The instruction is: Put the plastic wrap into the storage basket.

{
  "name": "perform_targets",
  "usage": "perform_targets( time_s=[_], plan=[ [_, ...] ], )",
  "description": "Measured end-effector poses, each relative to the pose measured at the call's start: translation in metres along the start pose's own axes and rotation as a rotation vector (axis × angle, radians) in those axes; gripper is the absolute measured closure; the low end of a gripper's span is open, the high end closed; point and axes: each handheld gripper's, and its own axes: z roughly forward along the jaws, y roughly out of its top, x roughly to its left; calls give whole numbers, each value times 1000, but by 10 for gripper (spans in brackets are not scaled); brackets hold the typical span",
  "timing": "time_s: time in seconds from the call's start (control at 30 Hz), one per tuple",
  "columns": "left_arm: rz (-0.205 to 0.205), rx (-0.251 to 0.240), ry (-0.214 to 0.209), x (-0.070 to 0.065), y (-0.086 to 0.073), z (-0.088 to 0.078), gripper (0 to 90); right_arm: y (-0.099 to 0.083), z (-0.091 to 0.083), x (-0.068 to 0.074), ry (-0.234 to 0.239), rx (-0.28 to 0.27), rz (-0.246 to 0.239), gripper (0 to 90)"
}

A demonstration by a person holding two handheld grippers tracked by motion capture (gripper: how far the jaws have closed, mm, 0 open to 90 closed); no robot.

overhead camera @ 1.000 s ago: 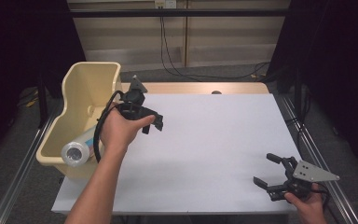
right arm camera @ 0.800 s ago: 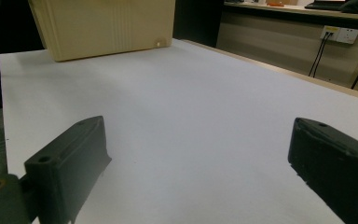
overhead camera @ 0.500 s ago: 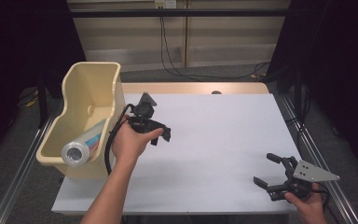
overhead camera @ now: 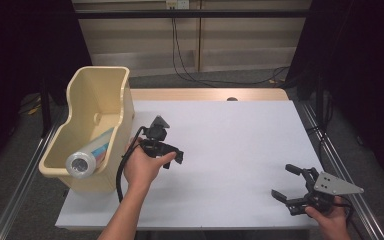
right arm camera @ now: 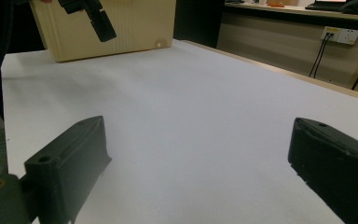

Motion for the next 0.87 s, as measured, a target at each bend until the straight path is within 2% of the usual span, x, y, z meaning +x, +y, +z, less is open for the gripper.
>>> perform_targets(
  time_s=[0.1, 0.23, 0.33, 0.37, 0.5, 0.57, 0.63, 0.67, 0.7, 0.73, 0.87],
  plan=[
    [12, -18, 5, 1, -8, 7, 115, 0, 0, 0, 0, 4, -4, 41],
    [22, -77, 13, 3, -20, 15, 116, 0, 1, 1, 3, 6, -4, 41],
    [51, -153, 14, 3, -30, 23, 107, 0, 1, 1, 7, 11, -8, 41],
    [61, -189, 23, 3, -35, 27, 103, 0, 1, 1, 5, 12, -8, 41],
    [107, -272, 54, 3, -48, 36, 94, -1, 2, 1, 5, 13, -10, 41],
    [130, -338, 82, 2, -55, 40, 93, -1, 2, 1, 4, 11, -9, 41],
    [159, -443, 115, 3, -62, 39, 83, -1, 2, 1, 5, 12, -10, 41],
    [155, -494, 126, 4, -64, 39, 83, -1, 2, 2, 8, 15, -11, 41],
    [155, -523, 138, 5, -66, 38, 85, -1, 3, 2, 8, 16, -10, 41],
    [154, -591, 143, 7, -68, 36, 88, -1, 3, 2, 9, 17, -10, 41],
    [167, -635, 138, 8, -70, 35, 96, -1, 3, 2, 6, 18, -10, 41]
  ],
)
